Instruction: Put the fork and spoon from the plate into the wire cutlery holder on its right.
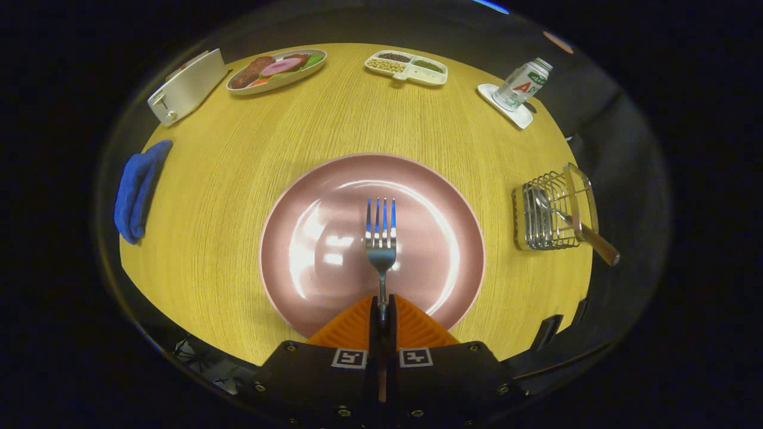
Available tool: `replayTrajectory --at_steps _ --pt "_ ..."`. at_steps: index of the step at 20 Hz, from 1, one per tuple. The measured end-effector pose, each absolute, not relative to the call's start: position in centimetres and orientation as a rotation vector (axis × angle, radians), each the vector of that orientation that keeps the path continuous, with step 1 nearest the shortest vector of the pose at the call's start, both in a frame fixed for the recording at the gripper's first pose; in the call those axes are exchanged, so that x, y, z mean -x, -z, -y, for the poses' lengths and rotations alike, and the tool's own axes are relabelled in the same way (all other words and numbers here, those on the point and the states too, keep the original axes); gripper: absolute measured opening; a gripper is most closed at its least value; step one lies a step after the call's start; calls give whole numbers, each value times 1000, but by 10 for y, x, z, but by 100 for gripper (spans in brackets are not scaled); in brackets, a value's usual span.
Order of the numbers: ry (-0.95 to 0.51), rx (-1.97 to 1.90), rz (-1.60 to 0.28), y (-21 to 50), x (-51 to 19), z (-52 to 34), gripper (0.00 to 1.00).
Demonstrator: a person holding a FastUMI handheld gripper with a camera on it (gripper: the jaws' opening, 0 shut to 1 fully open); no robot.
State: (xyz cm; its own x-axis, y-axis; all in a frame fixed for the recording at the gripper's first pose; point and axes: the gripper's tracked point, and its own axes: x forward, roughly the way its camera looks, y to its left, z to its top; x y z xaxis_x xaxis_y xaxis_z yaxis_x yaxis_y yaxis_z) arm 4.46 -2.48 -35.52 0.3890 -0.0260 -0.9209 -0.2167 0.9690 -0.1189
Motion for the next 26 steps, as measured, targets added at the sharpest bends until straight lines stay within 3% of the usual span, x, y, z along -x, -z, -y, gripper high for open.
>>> replayTrajectory --at_steps 10,26 --pt "35 205 -1160 291 -71 78 6" --pt "264 124 -1332 255 -90 190 6"
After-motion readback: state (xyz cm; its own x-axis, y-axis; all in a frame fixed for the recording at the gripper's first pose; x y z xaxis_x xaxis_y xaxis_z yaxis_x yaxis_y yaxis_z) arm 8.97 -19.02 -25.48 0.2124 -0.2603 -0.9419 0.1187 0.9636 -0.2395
